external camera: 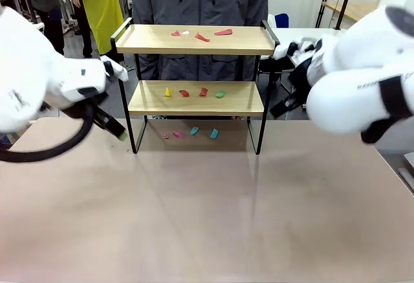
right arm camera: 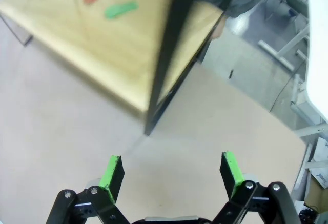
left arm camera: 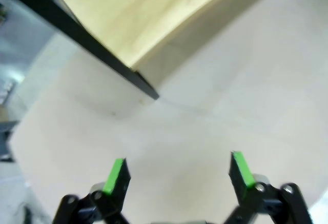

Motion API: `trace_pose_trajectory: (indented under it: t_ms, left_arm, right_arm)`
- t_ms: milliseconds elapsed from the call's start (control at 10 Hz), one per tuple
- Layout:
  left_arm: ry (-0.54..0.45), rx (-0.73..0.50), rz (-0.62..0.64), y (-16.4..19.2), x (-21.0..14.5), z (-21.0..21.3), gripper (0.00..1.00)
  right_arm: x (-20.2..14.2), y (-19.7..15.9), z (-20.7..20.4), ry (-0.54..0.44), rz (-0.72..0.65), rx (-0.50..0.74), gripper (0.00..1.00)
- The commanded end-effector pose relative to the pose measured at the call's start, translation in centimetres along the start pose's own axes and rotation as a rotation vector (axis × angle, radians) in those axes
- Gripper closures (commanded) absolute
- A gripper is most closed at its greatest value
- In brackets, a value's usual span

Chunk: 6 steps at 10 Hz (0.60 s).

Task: Clean the shelf.
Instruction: Pick up the Duster handed by the human.

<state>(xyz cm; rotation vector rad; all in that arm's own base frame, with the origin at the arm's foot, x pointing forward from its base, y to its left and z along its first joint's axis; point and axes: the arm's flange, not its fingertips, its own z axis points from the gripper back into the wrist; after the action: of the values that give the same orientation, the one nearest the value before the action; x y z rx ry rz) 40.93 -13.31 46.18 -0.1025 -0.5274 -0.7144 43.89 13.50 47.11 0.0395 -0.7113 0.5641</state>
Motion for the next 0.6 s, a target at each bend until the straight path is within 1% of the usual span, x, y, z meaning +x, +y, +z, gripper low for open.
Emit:
trace_pose_trajectory:
  t_ms: [0,200,300,400,500]
  left_arm:
    - [-0.014,-0.109,-0.082,4.4,0.1,4.0,0.00]
    - [-0.054,-0.226,-0.222,8.4,-1.4,6.3,0.00]
    - [-0.083,-0.231,-0.239,10.7,-2.6,7.0,0.00]
    - [-0.147,-0.220,-0.243,13.3,-4.1,7.3,0.00]
    - [-0.211,-0.282,-0.279,15.8,-5.6,7.6,0.00]
  right_arm:
    - [-0.2,-4.6,1.5,-0.044,0.000,0.050,0.00]
    - [-2.5,-11.2,2.7,-0.127,-0.010,0.157,0.00]
    - [-4.3,-14.1,3.2,-0.174,0.015,0.191,0.00]
    - [-6.5,-16.6,3.5,-0.237,0.032,0.209,0.00]
    - [-8.5,-19.0,3.5,-0.312,0.040,0.259,0.00]
